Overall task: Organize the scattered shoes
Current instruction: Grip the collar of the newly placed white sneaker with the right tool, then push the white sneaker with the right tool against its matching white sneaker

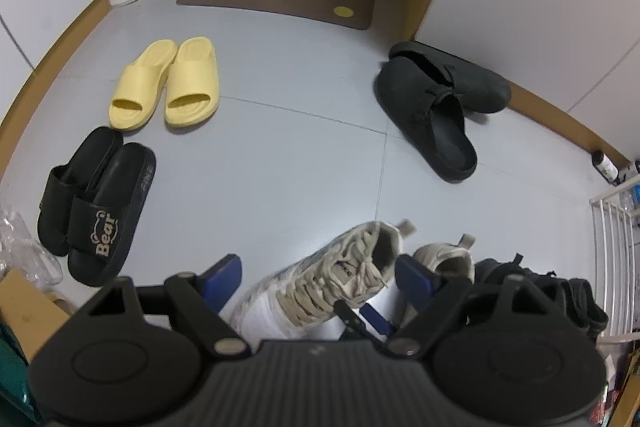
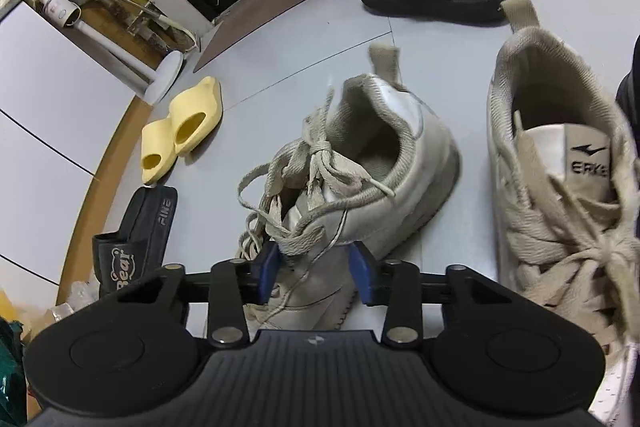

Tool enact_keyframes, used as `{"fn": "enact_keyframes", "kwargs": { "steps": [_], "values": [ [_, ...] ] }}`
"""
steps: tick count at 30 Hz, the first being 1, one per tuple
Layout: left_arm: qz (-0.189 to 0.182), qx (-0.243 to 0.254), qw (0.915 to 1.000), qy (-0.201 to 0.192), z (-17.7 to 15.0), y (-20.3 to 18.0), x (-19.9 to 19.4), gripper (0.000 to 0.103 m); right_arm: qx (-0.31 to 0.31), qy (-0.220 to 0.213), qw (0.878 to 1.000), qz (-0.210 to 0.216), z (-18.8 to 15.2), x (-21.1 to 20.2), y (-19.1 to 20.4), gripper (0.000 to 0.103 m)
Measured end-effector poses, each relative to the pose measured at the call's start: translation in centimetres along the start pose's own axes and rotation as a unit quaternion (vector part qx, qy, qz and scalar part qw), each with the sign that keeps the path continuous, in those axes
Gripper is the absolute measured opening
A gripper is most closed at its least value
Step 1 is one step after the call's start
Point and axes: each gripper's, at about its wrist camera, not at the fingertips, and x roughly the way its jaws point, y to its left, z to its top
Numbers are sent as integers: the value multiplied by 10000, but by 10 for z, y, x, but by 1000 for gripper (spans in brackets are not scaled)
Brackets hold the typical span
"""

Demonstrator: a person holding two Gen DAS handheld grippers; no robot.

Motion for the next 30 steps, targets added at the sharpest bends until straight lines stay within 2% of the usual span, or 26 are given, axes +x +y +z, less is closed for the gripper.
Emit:
{"fn": "enact_keyframes", "kwargs": {
  "steps": [8,12,16,17,22,24,30],
  "values": [
    [-32,98,9999,-42,1,-8,-2,85,198,-245,9980,-539,-1,-16,-6,40],
    [-52,99,9999,-8,0,-10,0,86,113,-309,9982,-491,-6,-19,-3,42],
    [-22,56,10000,-3,1,-8,1,86,219,-240,9984,-465,-14,-23,-10,56],
    [-12,31,10000,-6,1,-7,1,86,169,-238,9986,-449,-19,-25,-10,63],
    [-45,59,10000,7,1,-10,2,85,-277,-199,9985,-418,-37,-25,1,84],
    [-85,109,9999,1,0,-12,0,85,-529,-144,9972,-512,-42,-21,6,87],
    [-109,19,9999,-4,0,-7,-1,85,-644,-21,9960,-626,-44,-7,15,89]
  ]
}}
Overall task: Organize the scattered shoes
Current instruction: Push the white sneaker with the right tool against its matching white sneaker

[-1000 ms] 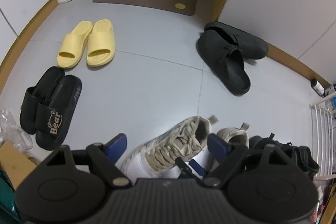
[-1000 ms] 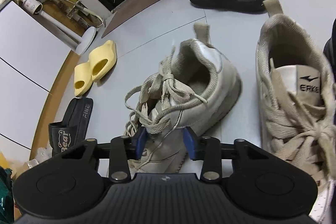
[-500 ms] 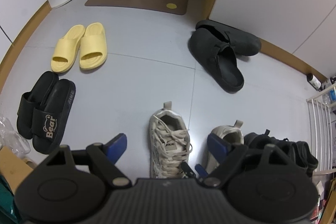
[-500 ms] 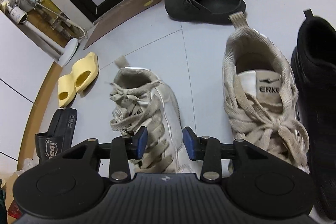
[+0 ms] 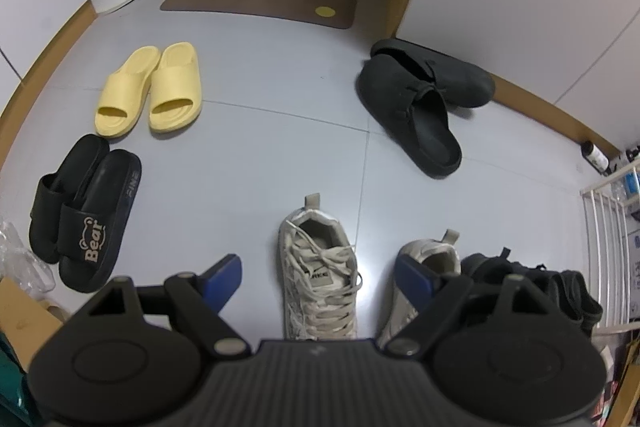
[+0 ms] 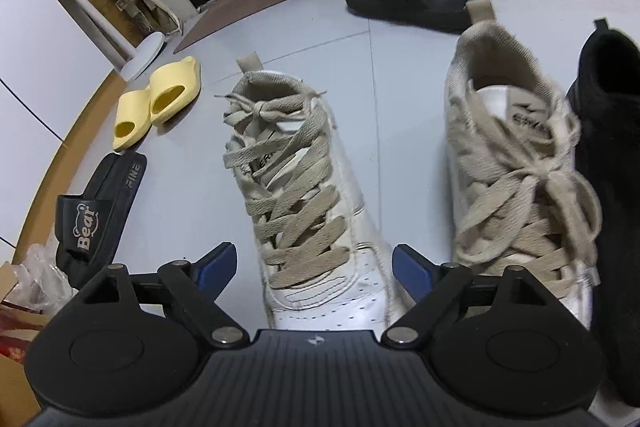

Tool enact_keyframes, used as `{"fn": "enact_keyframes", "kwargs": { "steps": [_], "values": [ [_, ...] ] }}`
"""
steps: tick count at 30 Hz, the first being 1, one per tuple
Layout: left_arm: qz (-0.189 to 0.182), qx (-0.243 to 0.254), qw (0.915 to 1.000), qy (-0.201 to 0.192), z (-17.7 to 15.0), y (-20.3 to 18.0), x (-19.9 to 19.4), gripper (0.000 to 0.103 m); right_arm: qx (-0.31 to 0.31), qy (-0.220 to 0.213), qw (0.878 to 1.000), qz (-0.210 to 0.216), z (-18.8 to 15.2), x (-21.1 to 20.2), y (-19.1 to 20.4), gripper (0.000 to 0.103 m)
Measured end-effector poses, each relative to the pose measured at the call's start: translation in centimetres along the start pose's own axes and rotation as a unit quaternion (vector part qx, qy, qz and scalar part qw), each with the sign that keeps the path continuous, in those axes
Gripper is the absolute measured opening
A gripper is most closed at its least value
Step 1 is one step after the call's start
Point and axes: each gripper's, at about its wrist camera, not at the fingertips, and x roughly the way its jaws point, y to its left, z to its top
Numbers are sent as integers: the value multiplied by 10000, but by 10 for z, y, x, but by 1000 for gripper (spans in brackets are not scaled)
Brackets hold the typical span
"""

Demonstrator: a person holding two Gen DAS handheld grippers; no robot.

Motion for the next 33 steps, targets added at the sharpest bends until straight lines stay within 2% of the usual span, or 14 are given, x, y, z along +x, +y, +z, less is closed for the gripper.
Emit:
{"fn": "enact_keyframes", "kwargs": {
  "steps": [2,6,8,13,25,27,33],
  "values": [
    [-12,27,10000,11,0,0,0,85,-277,66,9993,-238,1,9,5,89],
    [-43,52,10000,39,-1,1,1,85,-440,140,9981,-409,4,23,5,90],
    [-34,58,10000,52,-1,1,1,86,-563,67,9973,-467,0,25,8,96],
    [-23,75,9999,113,-3,1,5,85,-1047,30,9912,-806,-18,34,20,97],
    [-13,188,9998,105,-5,-8,5,86,-46,64,9924,-1231,-24,25,18,93],
    [-22,215,9997,106,-6,-10,5,85,328,81,9920,-1220,-25,23,14,92],
    [-16,224,9997,106,-6,-11,6,86,873,118,9888,-1205,-25,18,8,88]
  ]
}}
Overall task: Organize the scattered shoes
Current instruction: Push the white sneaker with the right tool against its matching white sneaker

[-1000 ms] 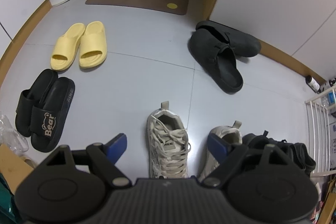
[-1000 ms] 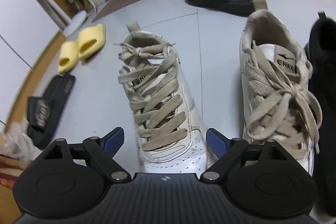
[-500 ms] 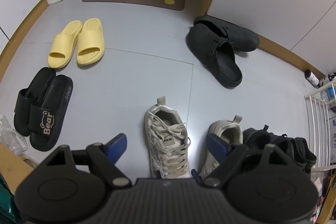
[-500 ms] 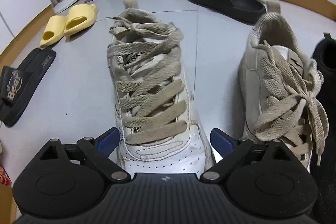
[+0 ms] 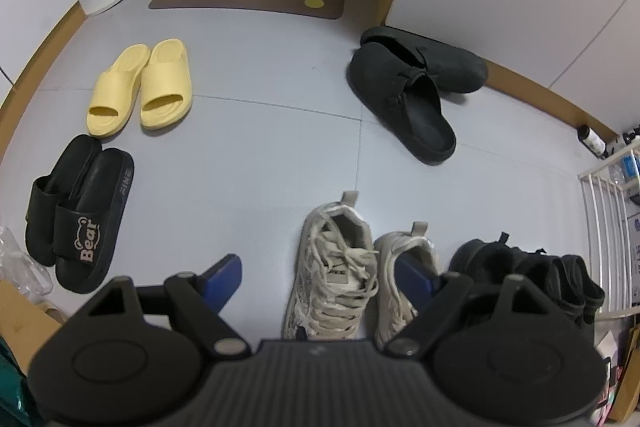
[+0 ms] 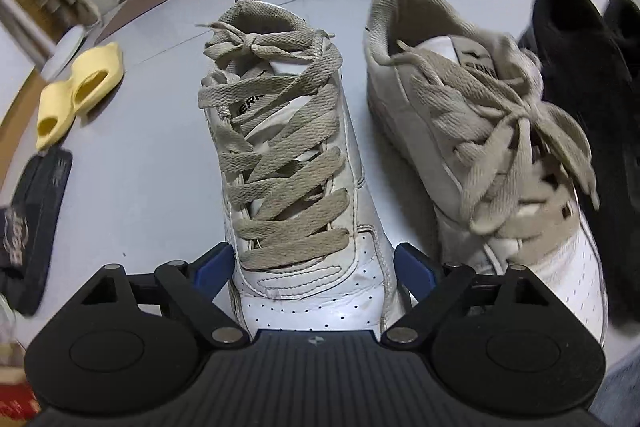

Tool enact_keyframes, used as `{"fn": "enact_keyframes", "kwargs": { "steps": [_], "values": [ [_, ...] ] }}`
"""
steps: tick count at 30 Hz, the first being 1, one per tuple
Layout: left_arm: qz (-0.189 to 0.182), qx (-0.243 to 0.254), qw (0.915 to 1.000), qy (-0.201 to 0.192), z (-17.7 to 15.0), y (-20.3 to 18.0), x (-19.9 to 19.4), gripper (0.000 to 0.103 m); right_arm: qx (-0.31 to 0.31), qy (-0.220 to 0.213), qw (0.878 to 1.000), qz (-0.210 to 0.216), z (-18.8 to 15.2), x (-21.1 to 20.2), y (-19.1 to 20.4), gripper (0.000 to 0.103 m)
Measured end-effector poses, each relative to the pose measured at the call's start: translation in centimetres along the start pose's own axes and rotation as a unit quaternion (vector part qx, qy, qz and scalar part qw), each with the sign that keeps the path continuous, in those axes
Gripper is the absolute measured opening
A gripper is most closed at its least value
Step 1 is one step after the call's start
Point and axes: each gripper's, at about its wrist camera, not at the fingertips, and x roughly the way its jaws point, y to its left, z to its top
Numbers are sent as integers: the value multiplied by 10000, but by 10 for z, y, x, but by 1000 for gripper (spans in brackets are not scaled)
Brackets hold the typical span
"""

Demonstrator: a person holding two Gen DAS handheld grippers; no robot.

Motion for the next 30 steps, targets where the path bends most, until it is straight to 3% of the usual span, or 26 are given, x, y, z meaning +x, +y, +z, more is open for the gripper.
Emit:
{"fn": "enact_keyframes", "kwargs": {
  "steps": [8,18,30],
  "values": [
    [-30,19,10000,16,0,2,0,86,795,88,9966,-192,-7,-5,-6,87],
    [38,-82,10000,-4,0,13,0,85,982,100,9951,-108,-11,-3,-11,87],
    [103,137,9999,-7,-1,6,3,86,832,50,9955,-448,-12,-10,-11,86]
  ]
}}
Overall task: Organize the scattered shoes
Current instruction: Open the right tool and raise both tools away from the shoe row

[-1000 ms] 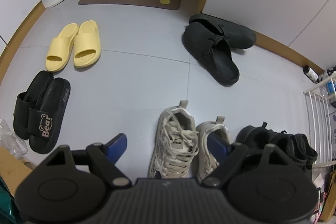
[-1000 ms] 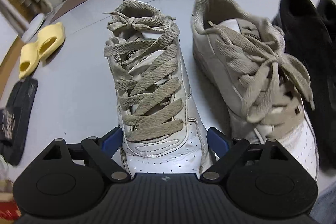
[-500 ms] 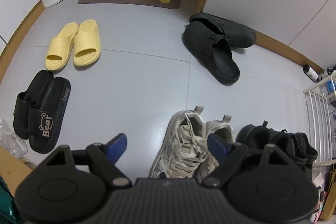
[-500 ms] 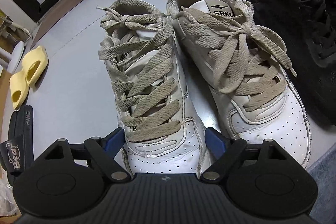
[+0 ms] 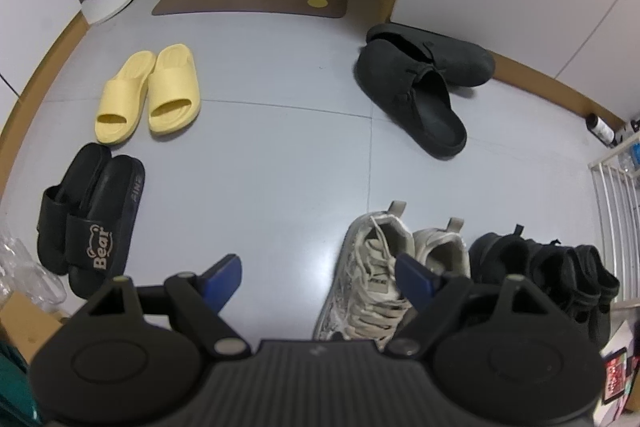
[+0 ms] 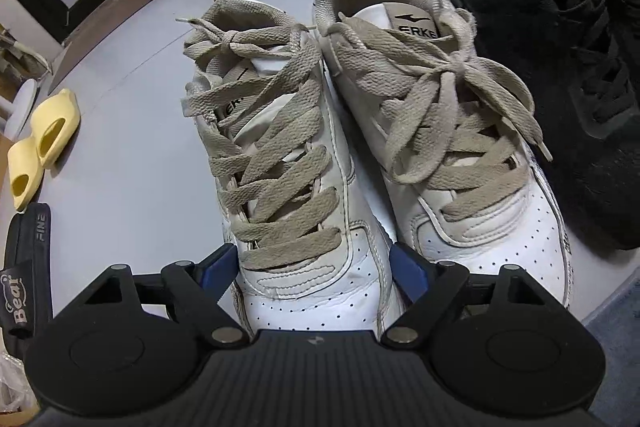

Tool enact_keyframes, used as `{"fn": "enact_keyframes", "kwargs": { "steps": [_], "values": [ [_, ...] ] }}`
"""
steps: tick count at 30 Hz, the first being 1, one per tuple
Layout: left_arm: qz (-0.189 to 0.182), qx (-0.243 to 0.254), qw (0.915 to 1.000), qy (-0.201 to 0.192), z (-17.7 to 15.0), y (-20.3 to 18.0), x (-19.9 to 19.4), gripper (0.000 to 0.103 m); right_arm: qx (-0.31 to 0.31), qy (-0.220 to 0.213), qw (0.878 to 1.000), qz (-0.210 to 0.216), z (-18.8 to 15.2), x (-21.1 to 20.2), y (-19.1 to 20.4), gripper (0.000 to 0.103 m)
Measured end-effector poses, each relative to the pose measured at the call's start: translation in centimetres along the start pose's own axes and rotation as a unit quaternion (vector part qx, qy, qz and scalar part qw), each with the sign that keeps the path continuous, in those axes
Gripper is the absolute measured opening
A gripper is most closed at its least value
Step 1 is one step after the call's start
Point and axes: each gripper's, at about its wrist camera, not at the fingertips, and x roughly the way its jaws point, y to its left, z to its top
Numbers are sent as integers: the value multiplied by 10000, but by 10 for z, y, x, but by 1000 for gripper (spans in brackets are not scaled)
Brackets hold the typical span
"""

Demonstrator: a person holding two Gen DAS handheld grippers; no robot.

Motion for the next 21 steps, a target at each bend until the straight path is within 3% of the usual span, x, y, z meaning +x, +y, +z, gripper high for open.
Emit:
{"fn": "enact_keyframes", "kwargs": {
  "steps": [10,14,21],
  "values": [
    [0,165,9999,-7,2,-17,2,85,-288,137,9991,265,6,2,-5,88],
    [240,397,9988,-138,3,-28,3,86,-296,251,9981,488,10,1,-11,88],
    [153,401,9990,-81,1,-40,2,86,-213,283,9967,731,12,-20,-23,87]
  ]
}}
